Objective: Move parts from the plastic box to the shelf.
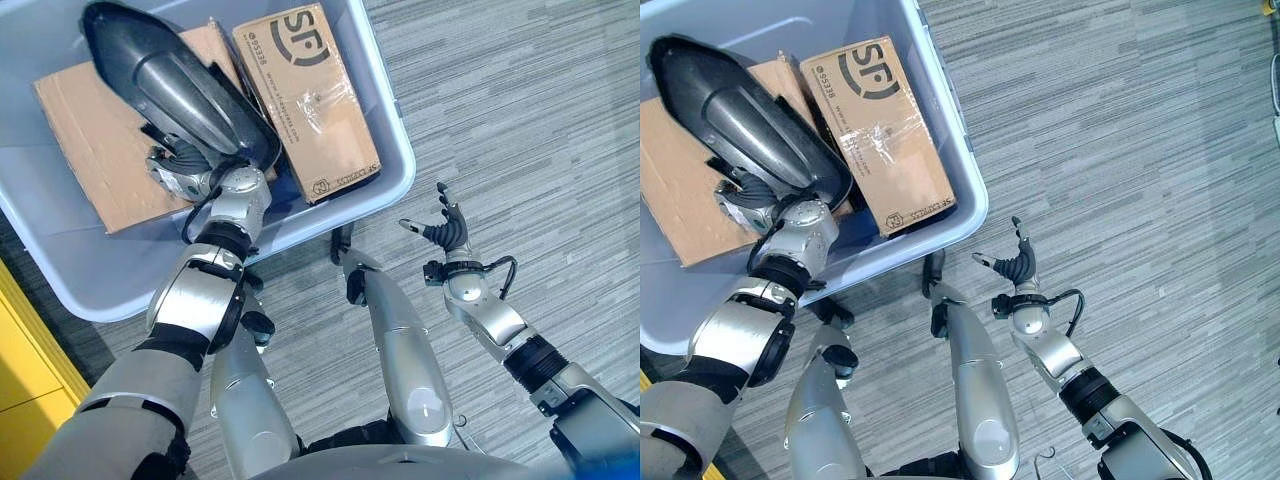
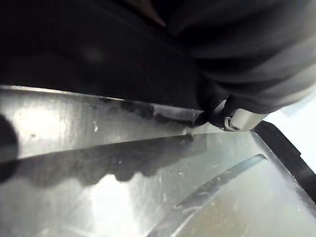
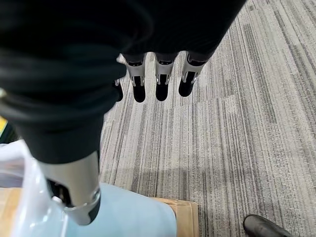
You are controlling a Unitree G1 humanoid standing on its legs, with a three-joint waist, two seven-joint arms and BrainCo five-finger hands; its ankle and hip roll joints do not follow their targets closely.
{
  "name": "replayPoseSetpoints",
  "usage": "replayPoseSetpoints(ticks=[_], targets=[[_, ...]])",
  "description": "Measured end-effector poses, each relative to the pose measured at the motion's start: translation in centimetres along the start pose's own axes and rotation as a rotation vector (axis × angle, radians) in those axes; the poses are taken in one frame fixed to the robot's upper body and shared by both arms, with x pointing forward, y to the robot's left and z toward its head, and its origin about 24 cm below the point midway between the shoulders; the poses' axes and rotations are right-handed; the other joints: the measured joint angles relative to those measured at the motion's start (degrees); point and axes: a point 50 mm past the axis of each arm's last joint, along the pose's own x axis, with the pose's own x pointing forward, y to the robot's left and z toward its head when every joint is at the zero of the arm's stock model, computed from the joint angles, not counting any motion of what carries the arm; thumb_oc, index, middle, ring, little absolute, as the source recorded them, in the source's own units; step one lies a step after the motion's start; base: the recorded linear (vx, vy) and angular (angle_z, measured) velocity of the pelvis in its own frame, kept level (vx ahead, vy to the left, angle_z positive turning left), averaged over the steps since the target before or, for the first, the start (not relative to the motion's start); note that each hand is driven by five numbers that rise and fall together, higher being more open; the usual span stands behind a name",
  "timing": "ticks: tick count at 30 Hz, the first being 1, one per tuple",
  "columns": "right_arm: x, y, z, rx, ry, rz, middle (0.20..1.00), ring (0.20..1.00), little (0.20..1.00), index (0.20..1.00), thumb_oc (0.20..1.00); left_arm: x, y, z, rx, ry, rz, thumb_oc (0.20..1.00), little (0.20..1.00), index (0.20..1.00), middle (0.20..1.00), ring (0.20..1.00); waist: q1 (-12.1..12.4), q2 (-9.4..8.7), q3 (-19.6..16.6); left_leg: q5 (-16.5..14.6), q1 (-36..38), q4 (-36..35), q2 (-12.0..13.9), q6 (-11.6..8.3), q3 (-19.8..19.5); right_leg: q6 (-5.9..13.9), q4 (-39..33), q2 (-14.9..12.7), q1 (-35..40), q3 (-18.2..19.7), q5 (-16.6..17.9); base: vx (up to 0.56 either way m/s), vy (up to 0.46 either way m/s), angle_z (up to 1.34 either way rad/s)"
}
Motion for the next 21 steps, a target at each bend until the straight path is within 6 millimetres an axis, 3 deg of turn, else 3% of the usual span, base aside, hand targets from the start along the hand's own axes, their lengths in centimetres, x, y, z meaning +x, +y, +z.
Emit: replayPoseSetpoints(ticks=[4, 5, 7, 11, 14, 21], targets=[[-0.1, 0.0, -0.1, 0.006, -0.004, 0.005, 1.0, 1.0, 1.0, 1.0, 1.0, 1.9, 1.1, 0.2, -0.057, 0.062, 0.051, 0.2, 0.2, 0.2, 0.2, 0.2, 0.27, -0.02, 0.01, 0.38, -0.04, -0.01, 0.02, 0.01, -0.32, -0.01, 0.16, -0.04, 0.14, -0.26, 0.02, 0.01, 0.062, 0.04], [-0.2, 0.0, -0.4, 0.007, 0.0, 0.006, 1.0, 1.0, 1.0, 1.0, 1.0, 3.5, 2.0, -0.2, -0.079, 0.08, 0.03, 0.2, 0.2, 0.2, 0.2, 0.2, 0.77, -0.14, 0.07, 0.66, 0.01, -0.03, -0.08, 0.39, -0.66, -0.07, 0.2, -0.09, 0.48, -0.45, 0.05, 0.01, 0.104, 0.09], [-0.3, 0.0, -0.5, 0.007, 0.003, 0.01, 1.0, 1.0, 1.0, 1.0, 1.0, 4.0, 2.3, -0.6, -0.069, 0.076, -0.002, 0.2, 0.2, 0.2, 0.2, 0.2, 0.96, -0.25, 0.14, 0.82, 0.51, -0.02, -0.56, 0.62, -1.0, -1.2, 0.25, -0.27, 1.41, -0.93, 0.75, 0.0, 0.094, 0.11], [-0.5, 0.1, -0.5, 0.006, -0.018, 0.024, 1.0, 1.0, 1.0, 1.0, 1.0, 3.8, 3.3, -3.1, 0.01, 0.052, -0.07, 0.2, 0.2, 0.2, 0.2, 0.2, 1.24, -0.71, 0.4, 0.22, 4.2, -0.32, -1.28, 1.0, -0.98, -1.27, 0.25, -0.97, 5.2, -1.14, 0.51, 0.0, 0.096, 0.07], [-0.7, 0.1, -0.4, 0.0, -0.04, 0.037, 1.0, 1.0, 1.0, 1.0, 1.0, 2.4, 3.4, -4.7, 0.052, 0.04, -0.126, 0.2, 0.2, 0.2, 0.2, 0.2, 1.36, -0.84, 0.5, 0.03, 7.77, -1.13, -2.22, 1.13, -0.83, -1.13, -0.09, -1.69, 8.7, -1.55, 0.35, 0.0, 0.118, 0.06], [-1.6, 0.0, -1.6, -0.037, -0.02, 0.063, 1.0, 1.0, 1.0, 1.0, 1.0, 3.1, 4.6, -5.6, 0.105, 0.006, -0.13, 0.2, 0.2, 0.2, 0.2, 0.2, 2.86, -0.3, 0.59, -0.36, 15.21, -1.67, -2.37, 0.93, -0.07, -0.28, -1.05, -1.45, 15.72, -1.01, -0.73, 0.02, 0.12, -0.04]])
